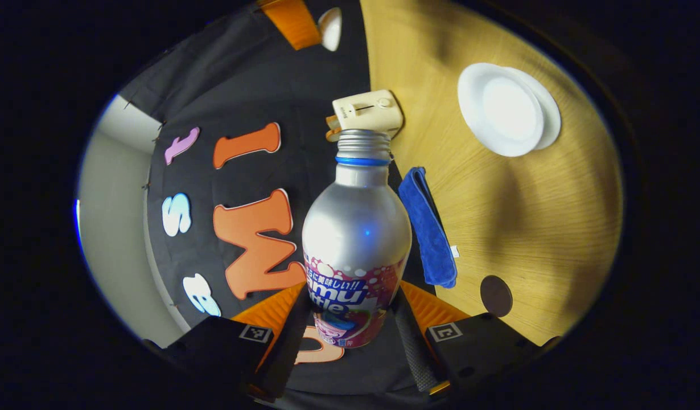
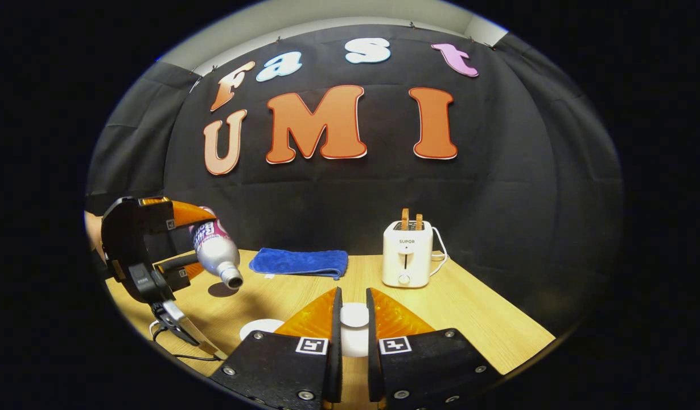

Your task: Open the teacup lid with one hand, grasp the water bottle and pour water into the teacup with the other hand; after pouring, place the water bottle on the coaster and then close the teacup lid.

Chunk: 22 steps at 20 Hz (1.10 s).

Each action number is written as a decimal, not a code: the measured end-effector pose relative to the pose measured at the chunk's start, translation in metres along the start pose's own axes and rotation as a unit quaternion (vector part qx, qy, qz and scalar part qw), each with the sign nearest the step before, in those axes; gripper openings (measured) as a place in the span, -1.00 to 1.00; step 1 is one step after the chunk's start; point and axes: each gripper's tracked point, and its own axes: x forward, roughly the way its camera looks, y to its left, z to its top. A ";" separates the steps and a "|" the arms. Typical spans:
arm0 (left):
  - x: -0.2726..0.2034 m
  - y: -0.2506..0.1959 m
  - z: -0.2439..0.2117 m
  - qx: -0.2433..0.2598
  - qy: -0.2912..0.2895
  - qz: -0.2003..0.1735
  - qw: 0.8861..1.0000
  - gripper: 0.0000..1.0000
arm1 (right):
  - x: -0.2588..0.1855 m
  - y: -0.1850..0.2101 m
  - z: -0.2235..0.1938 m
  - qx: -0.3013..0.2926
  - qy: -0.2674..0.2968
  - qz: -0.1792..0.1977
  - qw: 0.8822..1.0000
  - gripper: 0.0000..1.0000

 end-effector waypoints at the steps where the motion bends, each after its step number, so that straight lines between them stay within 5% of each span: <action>1: -0.002 0.013 -0.003 -0.013 -0.001 0.016 1.000 0.69 | 0.000 0.005 0.001 -0.003 -0.001 0.005 1.000 -0.63; 7: -0.005 0.074 -0.049 -0.119 0.031 0.101 0.987 0.67 | 0.003 0.037 0.006 -0.014 -0.003 0.030 0.999 -0.63; 12: -0.008 0.089 -0.102 -0.239 0.081 0.142 0.957 0.66 | 0.008 0.072 0.001 -0.026 0.000 0.061 0.998 -0.63; 16: -0.013 0.075 -0.144 -0.369 0.124 0.148 0.909 0.65 | 0.015 0.098 -0.008 -0.024 0.005 0.086 0.996 -0.63; 22: -0.004 0.036 -0.179 -0.555 0.160 0.105 0.809 0.67 | 0.028 0.124 -0.046 -0.009 0.042 0.108 0.993 -0.63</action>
